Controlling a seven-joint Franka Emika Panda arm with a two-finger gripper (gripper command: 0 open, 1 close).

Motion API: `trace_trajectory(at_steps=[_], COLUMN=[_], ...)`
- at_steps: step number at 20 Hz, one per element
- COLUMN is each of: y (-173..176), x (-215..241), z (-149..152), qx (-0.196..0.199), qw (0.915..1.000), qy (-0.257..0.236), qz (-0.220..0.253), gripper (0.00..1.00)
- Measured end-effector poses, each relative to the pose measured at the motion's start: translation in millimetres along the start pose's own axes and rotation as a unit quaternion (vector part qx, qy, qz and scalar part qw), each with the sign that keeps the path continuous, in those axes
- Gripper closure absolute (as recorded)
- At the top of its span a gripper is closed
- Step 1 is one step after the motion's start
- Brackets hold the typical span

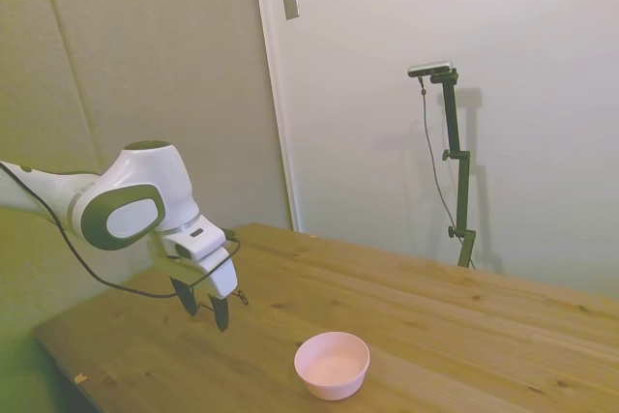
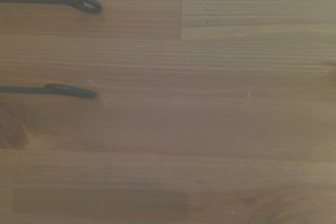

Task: Load the bowl

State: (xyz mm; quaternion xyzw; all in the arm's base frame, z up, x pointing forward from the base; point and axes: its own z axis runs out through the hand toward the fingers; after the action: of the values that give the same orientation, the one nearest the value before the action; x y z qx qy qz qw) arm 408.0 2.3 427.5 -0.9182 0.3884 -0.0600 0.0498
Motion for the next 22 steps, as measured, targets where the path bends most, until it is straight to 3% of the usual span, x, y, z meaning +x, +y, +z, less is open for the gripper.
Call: trace_trajectory(at_steps=[5, 12, 22], y=[8, 54, 53], x=[13, 69, 145], z=[-3, -13, 15], qx=[-0.007, -0.016, -0.034], qw=[0.9995, 0.994, 0.9895], qy=[0.028, 0.079, 0.075], qz=[0.012, 0.075, 0.118], gripper=[0.0, 0.0, 0.0])
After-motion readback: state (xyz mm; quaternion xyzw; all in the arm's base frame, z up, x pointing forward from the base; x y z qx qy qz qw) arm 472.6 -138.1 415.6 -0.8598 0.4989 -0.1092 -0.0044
